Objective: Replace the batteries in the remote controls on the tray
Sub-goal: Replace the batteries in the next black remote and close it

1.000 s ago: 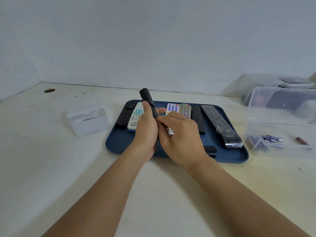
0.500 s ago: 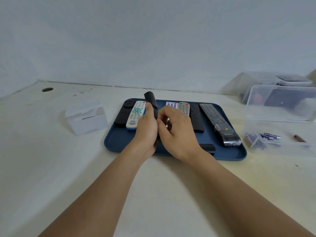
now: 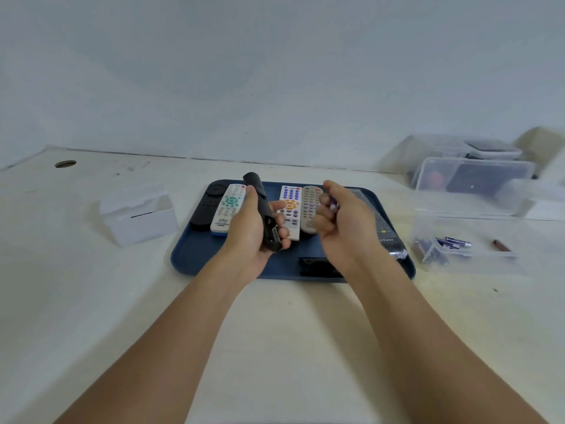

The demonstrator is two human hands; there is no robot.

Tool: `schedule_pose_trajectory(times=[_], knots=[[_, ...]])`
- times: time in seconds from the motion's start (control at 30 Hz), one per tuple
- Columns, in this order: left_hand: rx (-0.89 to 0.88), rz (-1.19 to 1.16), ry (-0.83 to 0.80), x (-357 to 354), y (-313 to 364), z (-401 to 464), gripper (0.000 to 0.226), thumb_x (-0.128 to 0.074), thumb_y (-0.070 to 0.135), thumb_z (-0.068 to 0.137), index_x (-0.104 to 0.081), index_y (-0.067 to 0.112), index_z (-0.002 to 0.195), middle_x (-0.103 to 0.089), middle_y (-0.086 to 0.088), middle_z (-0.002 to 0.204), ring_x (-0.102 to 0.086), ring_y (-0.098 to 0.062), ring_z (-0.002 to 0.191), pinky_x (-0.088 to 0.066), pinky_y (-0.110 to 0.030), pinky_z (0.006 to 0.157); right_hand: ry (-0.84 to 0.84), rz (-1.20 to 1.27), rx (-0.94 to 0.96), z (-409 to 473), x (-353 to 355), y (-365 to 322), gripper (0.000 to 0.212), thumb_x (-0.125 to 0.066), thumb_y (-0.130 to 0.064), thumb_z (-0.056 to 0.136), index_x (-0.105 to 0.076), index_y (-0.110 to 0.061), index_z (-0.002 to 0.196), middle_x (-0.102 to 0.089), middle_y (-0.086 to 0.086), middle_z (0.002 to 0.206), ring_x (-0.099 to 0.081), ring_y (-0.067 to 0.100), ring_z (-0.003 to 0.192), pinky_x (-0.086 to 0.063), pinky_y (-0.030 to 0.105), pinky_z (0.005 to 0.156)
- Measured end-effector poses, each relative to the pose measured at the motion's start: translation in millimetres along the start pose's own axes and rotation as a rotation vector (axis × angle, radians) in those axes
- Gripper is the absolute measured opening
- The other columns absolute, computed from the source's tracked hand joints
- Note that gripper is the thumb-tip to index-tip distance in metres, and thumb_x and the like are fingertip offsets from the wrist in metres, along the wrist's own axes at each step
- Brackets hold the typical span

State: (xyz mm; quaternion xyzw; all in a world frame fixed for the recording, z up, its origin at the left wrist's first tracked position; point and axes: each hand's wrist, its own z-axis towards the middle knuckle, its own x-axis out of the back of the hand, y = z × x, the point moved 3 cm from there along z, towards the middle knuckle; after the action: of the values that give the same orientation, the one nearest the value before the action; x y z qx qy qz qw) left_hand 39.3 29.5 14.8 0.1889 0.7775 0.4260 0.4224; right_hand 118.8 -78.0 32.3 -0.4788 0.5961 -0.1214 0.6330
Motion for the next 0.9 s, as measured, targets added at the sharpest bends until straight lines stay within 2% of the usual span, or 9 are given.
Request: schedule_pose_trajectory(times=[0.07, 0.13, 0.3, 0.43, 0.57, 0.67, 0.7, 0.77, 0.9], knots=[[0.053, 0.015, -0.115, -2.9, -2.4, 0.5, 0.041, -0.045, 0.04, 0.103, -0.062, 0.004, 0.111, -0.049, -0.003, 0.066, -0.041, -0.012, 0.045, -0.035, -0.021, 0.037, 0.007, 0.108, -0.111, 1.6, 16.8, -24.7, 0.01, -0.05, -0.005, 0.101, -0.056, -0.005, 0.092, -0.041, 0.003, 0.066, -0.038, 0.009, 0.051, -0.031, 0.014, 0.036], [0.081, 0.061, -0.234, -6.6, -5.2, -2.7, 0.036, -0.055, 0.021, 0.087, -0.058, 0.001, 0.117, -0.047, -0.003, 0.067, -0.035, -0.011, 0.046, -0.028, -0.019, 0.036, -0.016, 0.009, -0.106, -0.3, 36.4, -55.8, 0.008, -0.049, -0.004, 0.101, -0.056, -0.005, 0.096, -0.043, 0.004, 0.069, -0.044, 0.01, 0.05, -0.033, 0.013, 0.035], [0.1, 0.103, -0.342, -16.0, -21.2, -4.4, 0.039, -0.04, 0.006, 0.094, -0.056, -0.001, 0.129, -0.044, -0.002, 0.069, -0.033, -0.01, 0.047, -0.027, -0.019, 0.036, 0.044, -1.331, 0.091, -2.2, 98.9, -149.5, 0.022, -0.046, 0.002, 0.097, -0.064, -0.008, 0.093, -0.053, 0.006, 0.073, -0.041, 0.012, 0.051, -0.032, 0.02, 0.041], [0.053, 0.138, -0.357, -21.2, -23.6, -4.7, 0.041, -0.042, 0.009, 0.096, -0.054, 0.001, 0.135, -0.049, -0.004, 0.07, -0.036, -0.011, 0.047, -0.032, -0.021, 0.036, 0.023, -1.844, 0.055, 4.5, 134.1, -178.5, 0.021, -0.056, 0.003, 0.092, -0.069, -0.013, 0.097, -0.066, 0.01, 0.095, -0.055, 0.018, 0.07, -0.044, 0.021, 0.055], [0.059, 0.162, -0.364, -16.5, -26.1, -6.8, 0.042, -0.043, 0.014, 0.099, -0.053, 0.001, 0.137, -0.05, -0.005, 0.07, -0.037, -0.012, 0.047, -0.032, -0.021, 0.036, 0.041, -1.885, 0.223, 2.0, 144.9, -184.1, 0.025, -0.061, 0.0, 0.092, -0.073, -0.019, 0.104, -0.069, 0.001, 0.118, -0.062, 0.015, 0.094, -0.045, 0.02, 0.076], [0.044, 0.187, -0.372, -18.5, -24.2, -12.1, 0.037, -0.046, 0.017, 0.099, -0.057, 0.003, 0.131, -0.049, -0.004, 0.07, -0.036, -0.01, 0.046, -0.03, -0.02, 0.035, 0.076, -1.885, 0.402, -14.2, 129.1, -184.2, 0.011, -0.068, -0.012, 0.091, -0.074, -0.02, 0.096, -0.07, -0.002, 0.112, -0.065, 0.018, 0.099, -0.044, 0.024, 0.08], [0.036, 0.183, -0.368, -19.2, -22.5, -13.8, 0.034, -0.047, 0.018, 0.1, -0.059, 0.003, 0.128, -0.048, -0.003, 0.069, -0.035, -0.01, 0.045, -0.029, -0.02, 0.035, 0.037, -1.841, 0.433, -21.8, 116.6, -177.0, 0.004, -0.072, -0.016, 0.089, -0.073, -0.019, 0.09, -0.072, -0.003, 0.102, -0.067, 0.017, 0.093, -0.045, 0.023, 0.074], [0.013, 0.165, -0.347, -18.4, -16.2, -17.1, 0.029, -0.049, 0.018, 0.1, -0.06, 0.004, 0.123, -0.048, -0.002, 0.068, -0.033, -0.009, 0.044, -0.026, -0.019, 0.034, -0.065, -1.725, 0.512, -37.4, 81.6, -151.5, 0.015, -0.075, -0.023, 0.086, -0.066, -0.019, 0.074, -0.07, -0.004, 0.08, -0.066, 0.015, 0.075, -0.048, 0.022, 0.063], [-0.173, 0.148, -0.216, -4.6, 13.5, -23.6, 0.01, -0.054, 0.01, 0.099, -0.06, 0.009, 0.107, -0.045, 0.0, 0.065, -0.03, -0.007, 0.041, -0.023, -0.019, 0.035, -0.437, -1.486, 0.434, -49.4, 15.5, -69.4, 0.016, -0.066, -0.017, 0.093, -0.067, -0.011, 0.078, -0.072, 0.007, 0.076, -0.067, 0.024, 0.073, -0.058, 0.042, 0.077]])
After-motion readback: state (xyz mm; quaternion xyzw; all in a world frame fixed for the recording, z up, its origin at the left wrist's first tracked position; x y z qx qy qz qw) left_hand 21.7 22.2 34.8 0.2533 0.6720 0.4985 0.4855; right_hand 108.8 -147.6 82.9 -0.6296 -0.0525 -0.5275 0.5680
